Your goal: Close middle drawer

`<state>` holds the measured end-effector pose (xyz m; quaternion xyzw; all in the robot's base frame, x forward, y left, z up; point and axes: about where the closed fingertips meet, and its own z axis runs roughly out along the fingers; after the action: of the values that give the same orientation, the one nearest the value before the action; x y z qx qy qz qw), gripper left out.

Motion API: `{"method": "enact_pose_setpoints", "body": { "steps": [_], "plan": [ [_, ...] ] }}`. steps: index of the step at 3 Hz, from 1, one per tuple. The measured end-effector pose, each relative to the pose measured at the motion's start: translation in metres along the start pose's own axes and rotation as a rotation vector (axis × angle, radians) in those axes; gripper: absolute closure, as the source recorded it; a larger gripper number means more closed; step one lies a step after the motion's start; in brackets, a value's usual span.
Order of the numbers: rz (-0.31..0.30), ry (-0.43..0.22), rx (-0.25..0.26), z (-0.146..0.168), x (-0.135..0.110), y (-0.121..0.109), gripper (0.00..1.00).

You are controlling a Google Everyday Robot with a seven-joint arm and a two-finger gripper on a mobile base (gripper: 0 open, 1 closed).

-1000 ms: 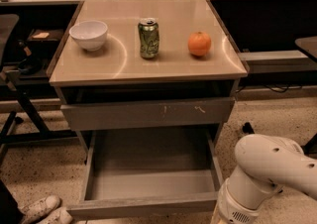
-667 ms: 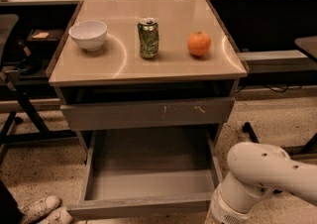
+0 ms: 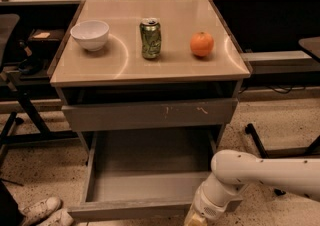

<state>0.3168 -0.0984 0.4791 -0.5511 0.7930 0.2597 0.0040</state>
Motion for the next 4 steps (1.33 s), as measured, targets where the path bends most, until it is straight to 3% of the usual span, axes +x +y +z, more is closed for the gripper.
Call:
{"method": "enact_pose_setpoints", "body": {
  "steps": [2,4],
  "plan": [
    [-0.021,-0.031,0.018,0.038,-0.024,-0.055,1.00],
    [-0.021,-0.032,0.016,0.039,-0.024,-0.056,0.59]
  ]
}}
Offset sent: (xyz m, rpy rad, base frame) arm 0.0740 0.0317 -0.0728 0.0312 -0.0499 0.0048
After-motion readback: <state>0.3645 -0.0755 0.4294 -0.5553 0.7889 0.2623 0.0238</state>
